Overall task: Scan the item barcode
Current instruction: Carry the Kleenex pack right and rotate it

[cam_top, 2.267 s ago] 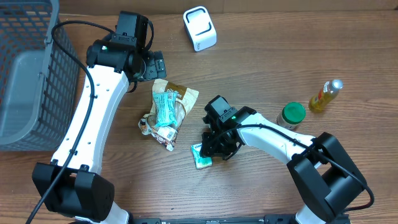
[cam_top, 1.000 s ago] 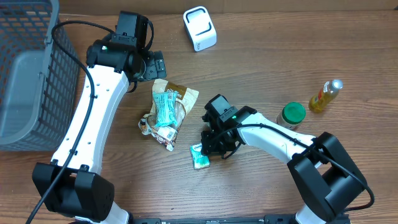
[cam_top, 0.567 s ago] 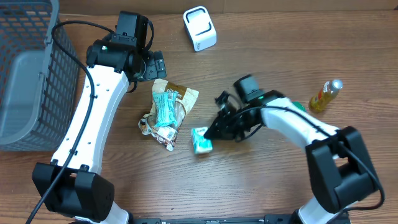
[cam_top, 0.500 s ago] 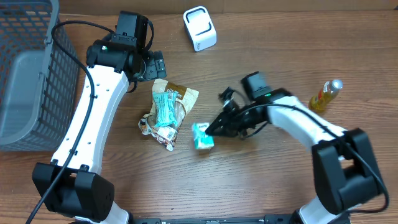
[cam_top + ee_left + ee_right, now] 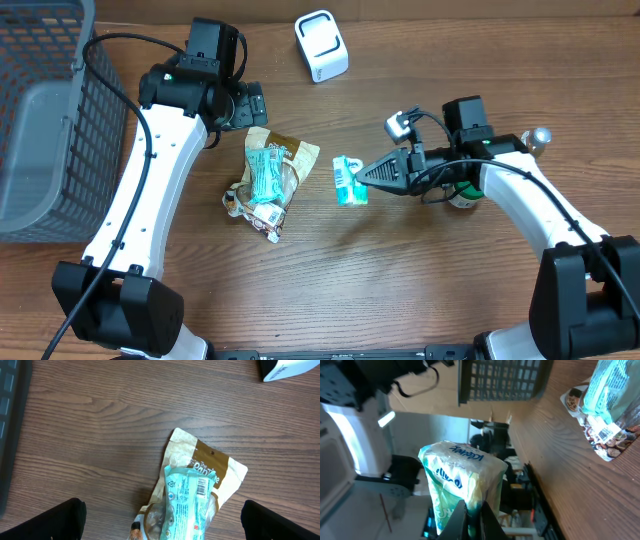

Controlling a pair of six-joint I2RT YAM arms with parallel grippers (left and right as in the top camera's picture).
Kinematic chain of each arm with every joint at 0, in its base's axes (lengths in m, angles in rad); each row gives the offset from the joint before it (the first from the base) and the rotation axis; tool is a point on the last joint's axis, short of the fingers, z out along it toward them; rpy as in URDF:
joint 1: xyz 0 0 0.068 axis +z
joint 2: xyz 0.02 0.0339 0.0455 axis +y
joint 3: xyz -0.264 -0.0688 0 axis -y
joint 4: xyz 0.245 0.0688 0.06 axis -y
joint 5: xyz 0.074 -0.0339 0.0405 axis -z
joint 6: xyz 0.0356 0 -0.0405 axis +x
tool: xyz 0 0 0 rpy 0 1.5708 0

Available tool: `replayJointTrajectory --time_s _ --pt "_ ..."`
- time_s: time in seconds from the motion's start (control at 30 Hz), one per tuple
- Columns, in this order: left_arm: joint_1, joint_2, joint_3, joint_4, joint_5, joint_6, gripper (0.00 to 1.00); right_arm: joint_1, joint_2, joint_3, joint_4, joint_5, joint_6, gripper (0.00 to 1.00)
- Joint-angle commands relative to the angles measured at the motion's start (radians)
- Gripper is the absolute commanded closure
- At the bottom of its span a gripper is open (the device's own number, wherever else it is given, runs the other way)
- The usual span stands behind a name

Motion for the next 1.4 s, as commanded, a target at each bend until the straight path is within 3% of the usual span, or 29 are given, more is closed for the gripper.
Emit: replayJointTrajectory --time_s 0.0,0.6,1.37 --pt "-0.005 -0.012 0.017 0.0 -0.01 0.015 0.0 -0.026 -0.034 0.03 0.002 -0.059 0.053 0.96" --pt "-0.005 -0.012 0.017 0.0 -0.01 0.015 0.0 -0.039 -0.308 0.09 0.094 -0.058 0.189 0.96" --pt "-0.005 -0.012 0.017 0.0 -0.01 0.015 0.0 -0.039 -0.315 0.09 0.116 -0.058 0.222 0.96"
